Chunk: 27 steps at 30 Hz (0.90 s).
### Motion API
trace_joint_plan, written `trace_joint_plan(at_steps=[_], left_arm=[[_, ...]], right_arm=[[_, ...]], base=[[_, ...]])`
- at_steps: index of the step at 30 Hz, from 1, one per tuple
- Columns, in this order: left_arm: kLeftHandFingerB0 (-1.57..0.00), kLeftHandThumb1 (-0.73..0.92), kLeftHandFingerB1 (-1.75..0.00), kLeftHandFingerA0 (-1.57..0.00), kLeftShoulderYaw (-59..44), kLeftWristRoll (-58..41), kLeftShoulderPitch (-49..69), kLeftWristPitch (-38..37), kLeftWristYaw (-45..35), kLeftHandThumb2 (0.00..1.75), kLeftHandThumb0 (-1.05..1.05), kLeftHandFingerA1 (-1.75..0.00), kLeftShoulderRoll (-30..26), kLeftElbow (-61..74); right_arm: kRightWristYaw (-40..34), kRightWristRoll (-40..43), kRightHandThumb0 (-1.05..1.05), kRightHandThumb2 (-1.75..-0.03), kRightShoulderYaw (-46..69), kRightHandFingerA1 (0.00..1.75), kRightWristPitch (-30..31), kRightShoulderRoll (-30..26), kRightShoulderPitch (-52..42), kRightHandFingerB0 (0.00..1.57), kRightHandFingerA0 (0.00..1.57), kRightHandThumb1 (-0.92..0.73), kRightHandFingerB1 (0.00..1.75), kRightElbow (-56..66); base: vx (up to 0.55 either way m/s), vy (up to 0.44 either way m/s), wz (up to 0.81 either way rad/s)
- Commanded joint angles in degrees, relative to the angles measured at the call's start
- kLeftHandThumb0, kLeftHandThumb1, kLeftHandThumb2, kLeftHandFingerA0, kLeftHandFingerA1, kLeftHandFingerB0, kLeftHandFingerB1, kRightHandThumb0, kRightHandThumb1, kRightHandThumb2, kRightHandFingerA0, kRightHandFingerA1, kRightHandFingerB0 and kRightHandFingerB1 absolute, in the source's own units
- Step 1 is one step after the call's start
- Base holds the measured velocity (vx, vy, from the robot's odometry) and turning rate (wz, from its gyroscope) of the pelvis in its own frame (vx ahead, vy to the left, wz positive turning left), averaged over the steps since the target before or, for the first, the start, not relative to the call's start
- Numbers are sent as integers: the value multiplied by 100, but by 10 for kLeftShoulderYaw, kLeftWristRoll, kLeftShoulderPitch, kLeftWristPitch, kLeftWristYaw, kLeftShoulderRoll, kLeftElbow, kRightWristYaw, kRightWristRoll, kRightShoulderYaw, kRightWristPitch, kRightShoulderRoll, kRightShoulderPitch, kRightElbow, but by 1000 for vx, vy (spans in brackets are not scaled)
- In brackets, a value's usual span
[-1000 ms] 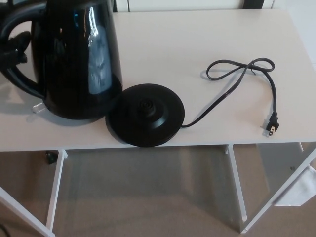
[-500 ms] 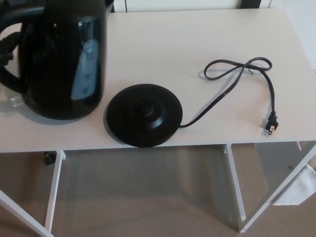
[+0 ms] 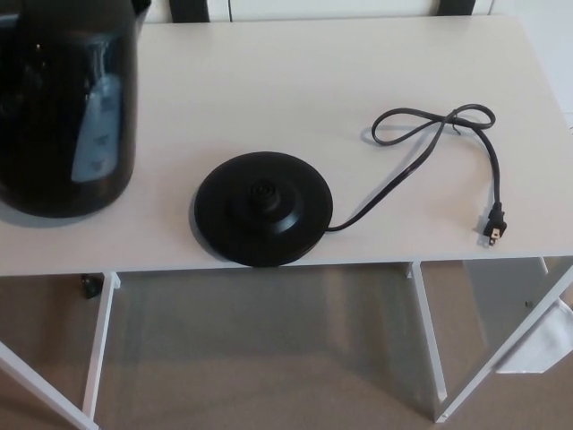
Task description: The robot walk towards a table in front and uses its left hand to pick up the pot from the base and places it on the table
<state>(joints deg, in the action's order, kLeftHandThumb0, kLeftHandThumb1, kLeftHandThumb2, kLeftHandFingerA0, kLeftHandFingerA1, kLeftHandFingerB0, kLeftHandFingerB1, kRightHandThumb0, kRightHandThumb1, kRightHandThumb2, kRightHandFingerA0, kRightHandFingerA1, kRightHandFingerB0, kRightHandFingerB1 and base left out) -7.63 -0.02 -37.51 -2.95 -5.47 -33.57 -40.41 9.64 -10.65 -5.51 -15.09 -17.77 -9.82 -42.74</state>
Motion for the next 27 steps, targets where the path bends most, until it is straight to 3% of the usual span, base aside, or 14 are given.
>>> trace_joint_plan(at_steps=[1, 2, 3, 4, 5, 8, 9, 10, 11, 13, 14, 15, 27], left_arm=[[-80, 82, -83, -97, -8, -2, 4, -43, -23, 66, -22, -139, -7, 9], [-65, 74, -41, -108, 0, -4, 10, -20, -49, 63, -34, -75, -12, 25], [-41, 64, -34, -80, 4, -15, 12, 6, -78, 59, -40, -47, -12, 37], [-41, 64, -34, -80, 3, -28, 10, 26, -99, 59, -40, -47, -10, 45], [-17, 48, -35, -35, 6, -36, 15, 40, -122, 69, -53, -44, -10, 55], [-15, 46, -35, -27, 13, -43, 27, 58, -156, 69, -53, -42, -10, 77], [-18, 52, -28, -23, 17, -47, 38, 69, -168, 57, -48, -33, -6, 91], [-18, 52, -28, -23, 18, -48, 43, 75, -174, 57, -48, -33, -5, 98], [-8, 41, -28, -2, 38, -35, 50, 75, -195, 75, -62, -37, -15, 113], [-8, 45, -21, -6, 56, -25, 56, 71, -214, 75, -66, -30, -23, 125], [-5, 52, -22, -6, 62, -23, 61, 78, -220, 57, -65, -25, -26, 136], [-4, 42, -18, -3, 67, -28, 66, 84, -231, 79, -64, -21, -27, 146], [0, 42, -9, 0, 78, -49, 83, 127, -282, 80, -69, -11, -37, 202]], right_arm=[[-6, 2, -37, -58, 4, 43, -3, -3, -1, 54, 68, -65, 39, -3], [-7, 2, -37, -58, 5, 43, -1, -4, -2, 54, 68, -65, 39, -1], [-8, 2, -37, -58, 6, 43, -1, -5, 0, 54, 68, -65, 39, -1], [-8, 3, -37, -58, 7, 43, -3, -5, 1, 54, 68, -65, 39, -2], [-8, 3, -36, -58, 7, 43, 0, -6, 2, 54, 68, -65, 39, -1], [-10, 0, -37, -58, 6, 43, 6, -6, 2, 54, 68, -65, 39, 2], [-9, 2, -37, -58, 7, 43, 9, -5, 1, 53, 68, -65, 39, 3], [-9, 3, -37, -58, 8, 43, 10, -5, 1, 53, 68, -65, 39, 4], [-8, 7, -37, -58, 10, 43, 11, -3, 1, 54, 68, -65, 39, 3], [-6, 10, -36, -58, 12, 43, 13, -2, 0, 53, 67, -65, 39, 4], [-5, 9, -37, -58, 12, 43, 13, -2, 0, 54, 68, -65, 39, 6], [-6, 8, -36, -58, 11, 43, 14, -3, 0, 54, 68, -64, 39, 9], [-3, 9, -35, -58, 18, 43, 19, -2, 5, 54, 68, -64, 40, 14]], base=[[0, 0, 0], [0, 0, 0], [0, 0, 0], [0, 0, 0], [0, 0, 0], [0, 0, 0], [0, 0, 0], [0, 0, 0], [0, 0, 0], [0, 0, 0], [0, 0, 0], [0, 0, 0], [0, 0, 0]])
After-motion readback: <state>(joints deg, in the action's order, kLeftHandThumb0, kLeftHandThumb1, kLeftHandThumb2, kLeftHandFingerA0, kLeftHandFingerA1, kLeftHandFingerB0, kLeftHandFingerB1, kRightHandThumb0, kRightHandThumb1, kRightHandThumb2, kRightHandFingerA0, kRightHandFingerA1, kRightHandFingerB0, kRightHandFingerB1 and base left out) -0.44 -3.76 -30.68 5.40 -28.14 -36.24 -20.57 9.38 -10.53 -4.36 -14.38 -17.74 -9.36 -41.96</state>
